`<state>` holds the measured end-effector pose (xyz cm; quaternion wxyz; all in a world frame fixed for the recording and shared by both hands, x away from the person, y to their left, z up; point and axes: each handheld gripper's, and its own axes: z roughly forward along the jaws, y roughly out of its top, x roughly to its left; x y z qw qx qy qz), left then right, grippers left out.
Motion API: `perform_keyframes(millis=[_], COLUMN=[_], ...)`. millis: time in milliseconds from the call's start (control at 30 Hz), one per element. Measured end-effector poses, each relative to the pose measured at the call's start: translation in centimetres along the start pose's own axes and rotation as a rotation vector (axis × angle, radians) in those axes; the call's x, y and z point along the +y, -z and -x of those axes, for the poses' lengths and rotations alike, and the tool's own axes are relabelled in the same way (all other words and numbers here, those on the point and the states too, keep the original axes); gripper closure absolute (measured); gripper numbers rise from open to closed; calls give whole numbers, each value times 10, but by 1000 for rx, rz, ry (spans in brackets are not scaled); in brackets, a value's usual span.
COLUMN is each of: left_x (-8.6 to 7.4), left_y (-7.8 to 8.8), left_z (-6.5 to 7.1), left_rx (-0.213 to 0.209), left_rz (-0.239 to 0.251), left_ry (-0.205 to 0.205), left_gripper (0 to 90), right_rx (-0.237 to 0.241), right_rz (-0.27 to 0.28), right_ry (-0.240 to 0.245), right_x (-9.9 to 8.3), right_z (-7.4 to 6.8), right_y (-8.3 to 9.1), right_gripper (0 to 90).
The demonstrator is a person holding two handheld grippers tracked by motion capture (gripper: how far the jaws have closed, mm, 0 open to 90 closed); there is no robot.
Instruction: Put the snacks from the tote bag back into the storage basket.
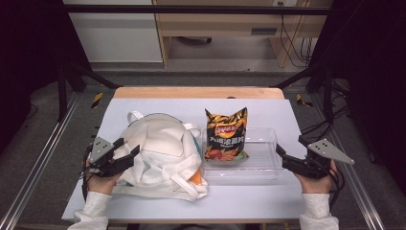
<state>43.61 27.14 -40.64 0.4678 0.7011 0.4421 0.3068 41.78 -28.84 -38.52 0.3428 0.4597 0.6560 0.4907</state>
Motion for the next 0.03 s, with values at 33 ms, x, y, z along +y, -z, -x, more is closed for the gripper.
perform_keyframes(millis=[33], left_x=[-1], left_y=[0], left_z=[0], left_rx=[1], left_rz=[0], left_ry=[2], left_gripper=[336], right_rx=[-6], right_rz=[-1], right_ry=[-2], right_x=[-1], right_z=[2], right_y=[0], right_gripper=[144])
